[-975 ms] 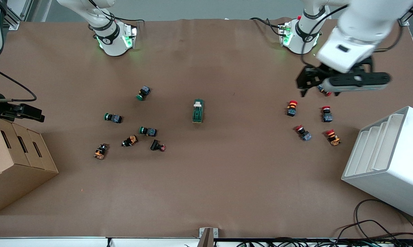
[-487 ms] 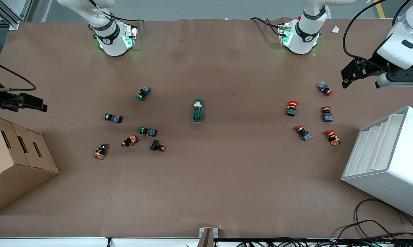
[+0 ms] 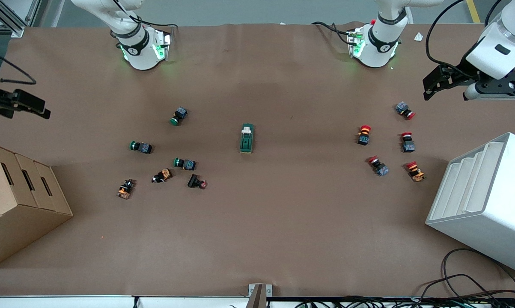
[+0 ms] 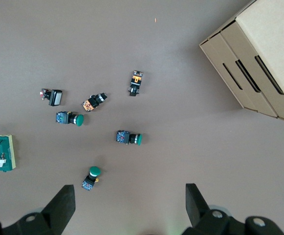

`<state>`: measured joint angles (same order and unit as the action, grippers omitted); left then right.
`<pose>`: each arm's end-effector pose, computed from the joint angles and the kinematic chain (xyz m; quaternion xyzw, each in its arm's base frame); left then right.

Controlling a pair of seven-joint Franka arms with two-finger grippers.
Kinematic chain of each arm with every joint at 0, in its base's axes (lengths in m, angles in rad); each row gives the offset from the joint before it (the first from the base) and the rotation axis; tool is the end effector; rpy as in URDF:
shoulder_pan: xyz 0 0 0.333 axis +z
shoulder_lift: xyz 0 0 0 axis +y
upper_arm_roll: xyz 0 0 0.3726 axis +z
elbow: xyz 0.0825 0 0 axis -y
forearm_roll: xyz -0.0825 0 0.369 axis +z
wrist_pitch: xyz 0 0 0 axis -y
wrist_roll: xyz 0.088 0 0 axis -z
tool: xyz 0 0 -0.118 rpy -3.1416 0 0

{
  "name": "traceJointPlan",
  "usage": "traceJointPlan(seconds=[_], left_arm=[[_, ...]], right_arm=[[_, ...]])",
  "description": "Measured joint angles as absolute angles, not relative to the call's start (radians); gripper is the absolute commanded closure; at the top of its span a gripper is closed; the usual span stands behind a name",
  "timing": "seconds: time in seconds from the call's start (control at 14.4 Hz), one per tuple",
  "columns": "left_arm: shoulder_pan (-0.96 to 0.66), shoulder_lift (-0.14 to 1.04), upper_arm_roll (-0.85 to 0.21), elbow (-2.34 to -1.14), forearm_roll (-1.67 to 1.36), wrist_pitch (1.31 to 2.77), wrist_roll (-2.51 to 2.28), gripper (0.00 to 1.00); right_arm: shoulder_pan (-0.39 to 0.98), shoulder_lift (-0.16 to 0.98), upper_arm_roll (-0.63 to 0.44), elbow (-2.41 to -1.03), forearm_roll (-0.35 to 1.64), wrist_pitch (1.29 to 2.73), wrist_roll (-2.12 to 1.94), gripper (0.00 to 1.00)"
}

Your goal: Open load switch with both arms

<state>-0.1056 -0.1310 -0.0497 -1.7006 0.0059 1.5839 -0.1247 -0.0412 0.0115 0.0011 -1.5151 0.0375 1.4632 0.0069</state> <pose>0.4856 -0.0774 0.6793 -0.9998 0.0151 -0.0079 0.0051 0.5319 -0.0166 0.6801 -0.9991 0.0221 0.0314 0.0192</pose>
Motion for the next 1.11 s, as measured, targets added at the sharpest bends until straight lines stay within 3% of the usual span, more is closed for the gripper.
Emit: traceJointPlan(seconds=[0.28, 1.11], left_arm=[[-0.105, -0.131, -0.040, -1.701, 0.005, 1.586, -0.118, 0.00], [-0.105, -0.124, -0.037, -1.680, 0.004, 1.586, -0.118, 0.00]], right_arm=[[-0.041, -0.052, 0.003, -1.577, 0.035, 1.474, 0.007, 0.00], [-0.042, -0.103, -0.003, -1.584, 0.032, 1.456, -0.028, 0.00]])
